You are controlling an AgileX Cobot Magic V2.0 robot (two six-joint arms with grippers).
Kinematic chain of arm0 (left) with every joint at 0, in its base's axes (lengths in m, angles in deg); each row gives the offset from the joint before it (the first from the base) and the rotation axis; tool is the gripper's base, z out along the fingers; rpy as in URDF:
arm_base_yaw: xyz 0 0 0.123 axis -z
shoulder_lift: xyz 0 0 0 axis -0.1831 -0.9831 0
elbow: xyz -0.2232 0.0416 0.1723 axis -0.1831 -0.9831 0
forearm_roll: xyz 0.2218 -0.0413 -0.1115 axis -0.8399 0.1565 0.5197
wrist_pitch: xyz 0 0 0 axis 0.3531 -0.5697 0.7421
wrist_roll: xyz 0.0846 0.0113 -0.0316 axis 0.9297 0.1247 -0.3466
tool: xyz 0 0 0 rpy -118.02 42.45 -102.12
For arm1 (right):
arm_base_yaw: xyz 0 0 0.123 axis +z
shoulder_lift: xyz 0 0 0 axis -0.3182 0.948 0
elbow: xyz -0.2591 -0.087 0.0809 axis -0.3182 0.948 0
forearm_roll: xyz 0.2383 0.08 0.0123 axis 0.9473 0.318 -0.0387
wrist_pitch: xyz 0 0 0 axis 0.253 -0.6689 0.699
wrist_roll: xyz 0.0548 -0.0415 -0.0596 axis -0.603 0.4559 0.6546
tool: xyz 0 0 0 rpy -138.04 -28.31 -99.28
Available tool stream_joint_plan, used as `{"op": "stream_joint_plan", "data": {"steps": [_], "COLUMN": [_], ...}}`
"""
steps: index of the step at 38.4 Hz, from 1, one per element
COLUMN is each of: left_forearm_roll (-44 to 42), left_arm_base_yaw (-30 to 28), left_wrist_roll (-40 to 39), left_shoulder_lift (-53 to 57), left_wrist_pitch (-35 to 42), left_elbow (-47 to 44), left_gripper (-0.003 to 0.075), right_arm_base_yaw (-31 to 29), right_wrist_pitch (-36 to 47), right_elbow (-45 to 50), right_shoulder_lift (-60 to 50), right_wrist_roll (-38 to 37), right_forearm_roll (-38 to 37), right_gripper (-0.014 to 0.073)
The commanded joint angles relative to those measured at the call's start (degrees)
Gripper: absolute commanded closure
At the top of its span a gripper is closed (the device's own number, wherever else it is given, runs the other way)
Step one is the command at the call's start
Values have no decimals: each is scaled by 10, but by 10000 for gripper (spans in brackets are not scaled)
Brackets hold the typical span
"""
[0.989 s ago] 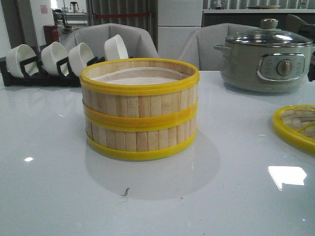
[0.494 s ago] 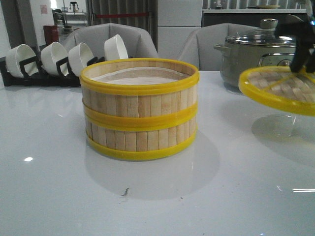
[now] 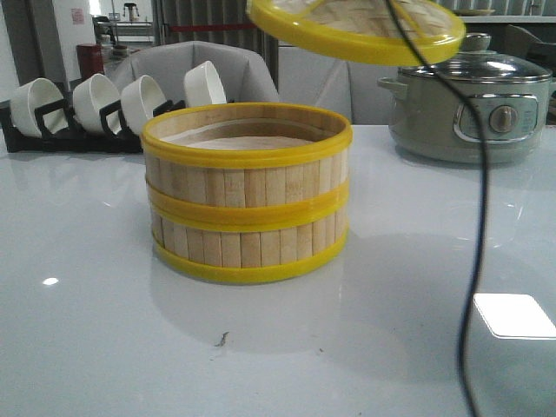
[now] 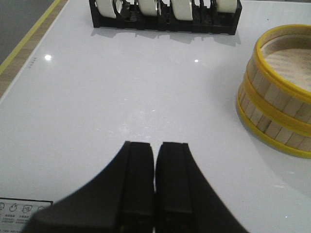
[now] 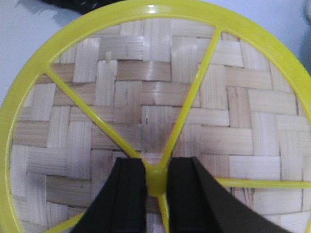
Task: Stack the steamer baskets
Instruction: 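Carry the lid over the stack and lower it onto the top basket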
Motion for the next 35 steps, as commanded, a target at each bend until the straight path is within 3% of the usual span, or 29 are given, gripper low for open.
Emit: {"op": "stream_joint_plan", "data": {"steps": [1,11,23,35], "left_forearm_roll": [-2,-2,-2,-2], "left_arm_base_yaw": [4,4,4,4], "left_wrist_roll": [-4,-4,-4,-4], "left_shoulder_lift": [-5,-5,-5,-5], "left_wrist_pitch": [43,43,43,43], "left_elbow": [17,17,17,17], "left_gripper": [633,633,633,633], "right_arm_base_yaw": [39,93,95,95], "right_wrist_pitch": [10,5,34,25], "right_elbow": [-39,-43,-43,-103], "right_shoulder_lift": [-5,50,76,108], "right_wrist_roll": [9,33,33,35], "right_forearm_roll": [2,1,-1,-1], "right_gripper": [538,538,538,538]}}
